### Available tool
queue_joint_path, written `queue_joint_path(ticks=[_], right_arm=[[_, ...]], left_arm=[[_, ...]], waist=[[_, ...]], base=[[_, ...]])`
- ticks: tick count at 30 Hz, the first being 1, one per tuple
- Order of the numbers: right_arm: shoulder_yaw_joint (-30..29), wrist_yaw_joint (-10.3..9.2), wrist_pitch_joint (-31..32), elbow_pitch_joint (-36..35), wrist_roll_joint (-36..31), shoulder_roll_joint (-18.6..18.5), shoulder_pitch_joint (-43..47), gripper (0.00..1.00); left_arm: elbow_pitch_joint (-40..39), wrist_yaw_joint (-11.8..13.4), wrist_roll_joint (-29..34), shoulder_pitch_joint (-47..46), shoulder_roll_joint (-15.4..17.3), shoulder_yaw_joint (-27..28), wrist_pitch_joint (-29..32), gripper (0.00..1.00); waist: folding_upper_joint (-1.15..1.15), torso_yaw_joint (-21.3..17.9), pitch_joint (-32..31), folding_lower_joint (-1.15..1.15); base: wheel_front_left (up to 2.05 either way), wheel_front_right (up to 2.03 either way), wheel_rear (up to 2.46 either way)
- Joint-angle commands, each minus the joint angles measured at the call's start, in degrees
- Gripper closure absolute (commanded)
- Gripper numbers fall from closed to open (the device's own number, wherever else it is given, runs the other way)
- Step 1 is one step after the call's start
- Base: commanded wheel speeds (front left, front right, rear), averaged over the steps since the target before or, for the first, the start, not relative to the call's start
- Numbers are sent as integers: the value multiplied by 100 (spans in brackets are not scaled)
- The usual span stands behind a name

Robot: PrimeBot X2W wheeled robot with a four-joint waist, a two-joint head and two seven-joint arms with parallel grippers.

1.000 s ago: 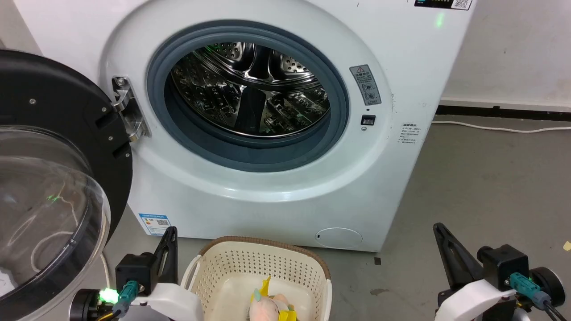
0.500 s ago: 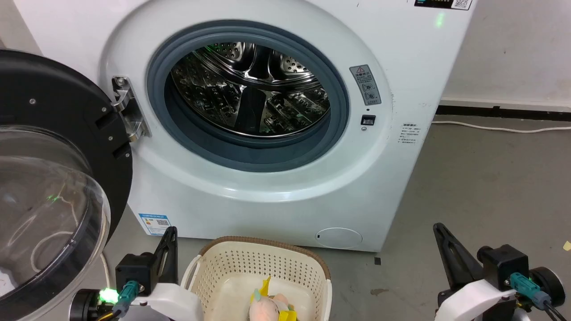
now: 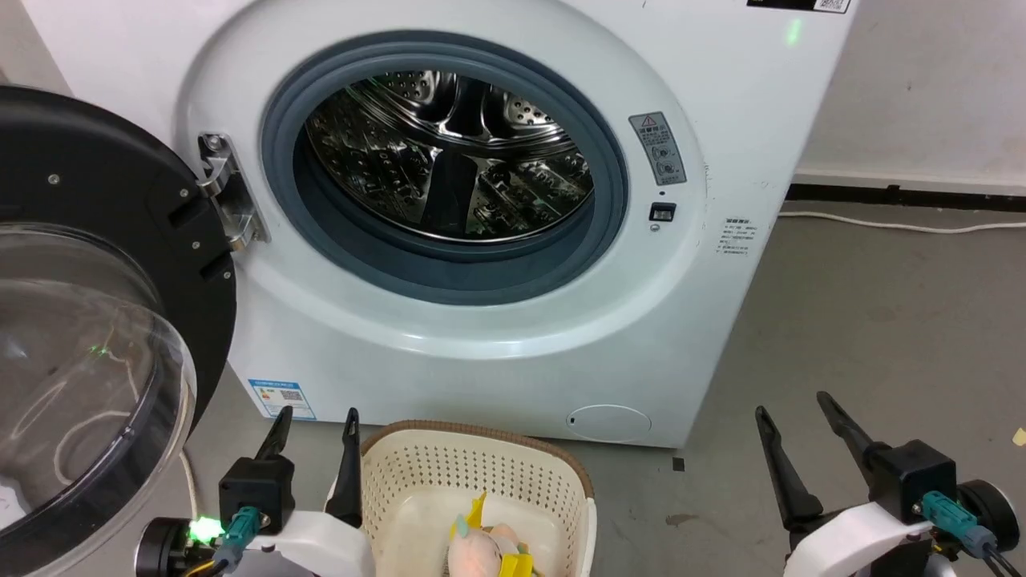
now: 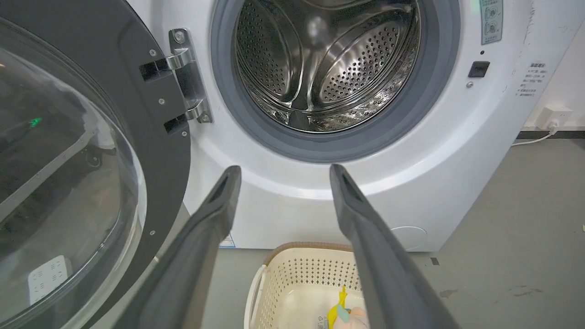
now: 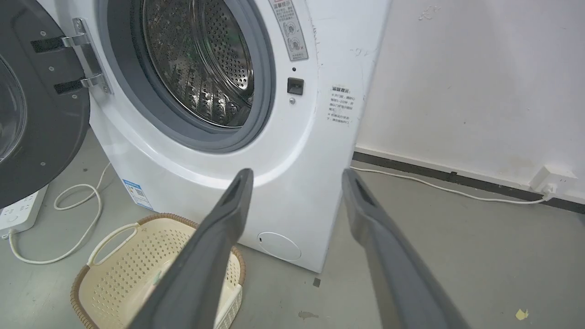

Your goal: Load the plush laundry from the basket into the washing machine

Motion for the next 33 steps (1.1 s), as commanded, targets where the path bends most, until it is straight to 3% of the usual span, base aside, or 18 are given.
queue_joint_path(ticks=[1,15,33], right_arm=[[-29,3,-58,-20,46,-1,19,0],[-77,7,-225,-115,121,-1,-107,0],[-15,13,-440,-175,422,-2,-338,0]], left_arm=[[10,18,1,-21,2,-47,-59,0],[377,-49,-30,-246,14,-305,-226,0],[1759,-184,-207,-1002,109,-528,-109,0]], waist=[[0,-6,20,0],[0,-170,457,0],[0,-577,1245,0]], base=[[0,0,0],[0,0,0],[0,0,0]])
